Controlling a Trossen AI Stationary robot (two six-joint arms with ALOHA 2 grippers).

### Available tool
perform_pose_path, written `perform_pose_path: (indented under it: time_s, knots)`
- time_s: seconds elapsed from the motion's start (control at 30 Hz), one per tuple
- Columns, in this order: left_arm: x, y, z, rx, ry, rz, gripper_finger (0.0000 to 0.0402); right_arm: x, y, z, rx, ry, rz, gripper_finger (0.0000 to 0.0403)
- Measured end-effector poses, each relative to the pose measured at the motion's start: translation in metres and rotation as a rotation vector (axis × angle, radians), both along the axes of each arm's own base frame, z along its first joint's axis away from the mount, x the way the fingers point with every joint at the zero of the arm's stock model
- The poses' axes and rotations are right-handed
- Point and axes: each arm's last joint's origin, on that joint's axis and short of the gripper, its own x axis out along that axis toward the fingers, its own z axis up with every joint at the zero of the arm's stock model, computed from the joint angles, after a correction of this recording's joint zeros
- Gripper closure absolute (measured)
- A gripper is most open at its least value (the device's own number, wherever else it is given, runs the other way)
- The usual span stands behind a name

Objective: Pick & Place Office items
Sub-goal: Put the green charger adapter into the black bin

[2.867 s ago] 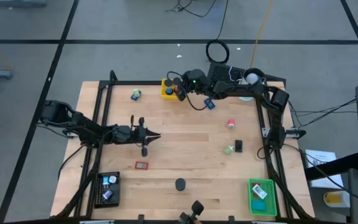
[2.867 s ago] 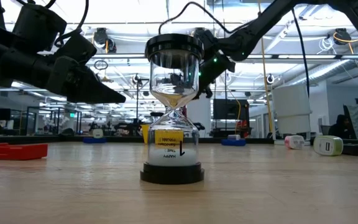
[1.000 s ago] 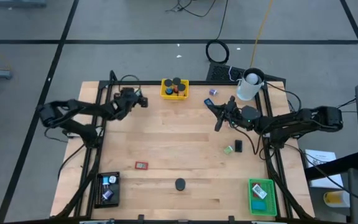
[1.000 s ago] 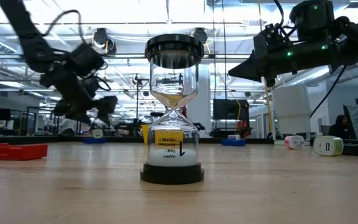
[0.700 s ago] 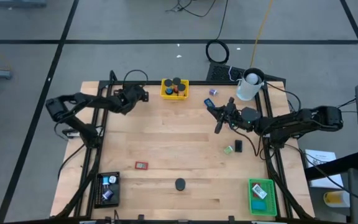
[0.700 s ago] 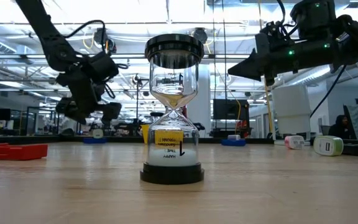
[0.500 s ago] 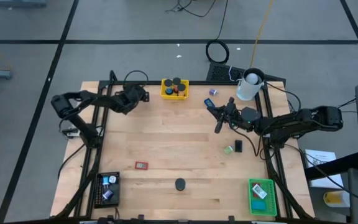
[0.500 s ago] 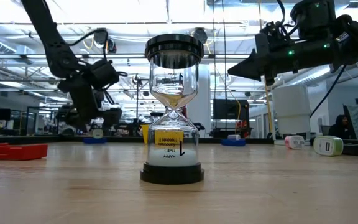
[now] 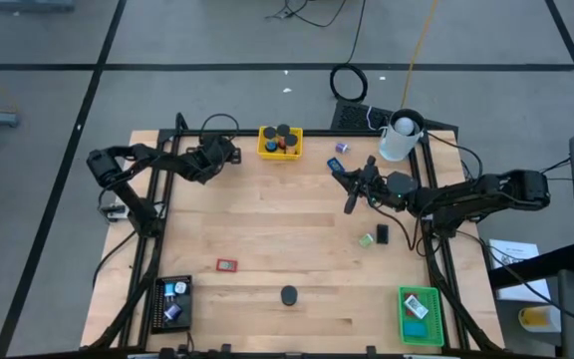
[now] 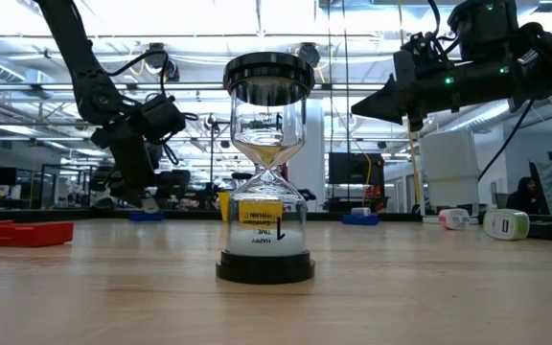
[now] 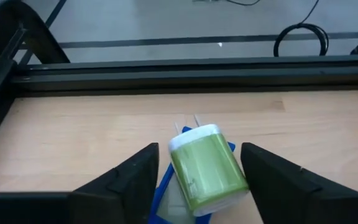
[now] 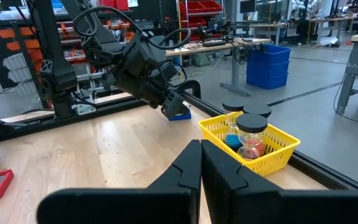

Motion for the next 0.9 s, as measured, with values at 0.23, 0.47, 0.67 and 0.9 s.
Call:
perform_pose_path:
  time_s: [0.23,0.47,0.67,0.9]
  knots:
    - [0.001,-0.001,-0.001,-0.018,0.021,-0.043,0.0230,0.000,0.000,0.000,0.001,-0.001,0.000,0.0402]
    - [0.003,-0.005,-0.001,-0.023,0.066,-0.079,0.0258,0.000,0.000,0.000,0.000,0.000,0.000,0.0402]
    - [0.002,-0.009,0.003,-0.024,0.111,-0.116,0.0239,0.000,0.000,0.000,-0.001,0.000,0.000,0.0402]
    - [-0.003,-0.014,0.030,0.021,0.115,-0.166,0.0255,0.000,0.000,0.000,-0.001,0.000,0.000,0.0402]
